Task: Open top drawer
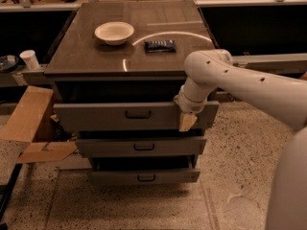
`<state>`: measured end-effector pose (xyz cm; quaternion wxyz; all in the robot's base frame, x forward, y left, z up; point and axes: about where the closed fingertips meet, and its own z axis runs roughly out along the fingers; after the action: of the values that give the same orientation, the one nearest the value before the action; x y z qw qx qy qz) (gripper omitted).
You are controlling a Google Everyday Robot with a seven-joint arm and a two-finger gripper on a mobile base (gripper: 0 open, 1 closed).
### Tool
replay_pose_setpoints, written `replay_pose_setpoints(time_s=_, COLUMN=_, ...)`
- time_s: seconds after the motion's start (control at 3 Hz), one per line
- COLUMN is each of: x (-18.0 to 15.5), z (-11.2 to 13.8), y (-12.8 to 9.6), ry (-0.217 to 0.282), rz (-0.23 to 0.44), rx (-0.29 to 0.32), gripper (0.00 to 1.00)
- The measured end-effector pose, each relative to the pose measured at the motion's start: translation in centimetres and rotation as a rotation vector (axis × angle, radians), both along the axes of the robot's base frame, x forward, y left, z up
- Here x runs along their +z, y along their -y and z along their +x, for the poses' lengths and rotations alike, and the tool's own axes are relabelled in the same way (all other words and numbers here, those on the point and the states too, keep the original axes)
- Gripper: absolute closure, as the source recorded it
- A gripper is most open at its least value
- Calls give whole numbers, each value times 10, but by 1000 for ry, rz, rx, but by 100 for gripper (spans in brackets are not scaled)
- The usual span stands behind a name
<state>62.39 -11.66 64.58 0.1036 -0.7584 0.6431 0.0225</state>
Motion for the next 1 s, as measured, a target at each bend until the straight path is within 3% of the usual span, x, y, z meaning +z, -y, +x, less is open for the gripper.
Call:
replay_pose_setpoints(time_s=0.67, x=24, z=-24, y=7, ry=22, rz=21, rx=-2, gripper=96)
replay_pose_setpoints(time_s=1.0, x=23, z=-25, y=7, ry=22, rz=21, rx=-2, gripper=0)
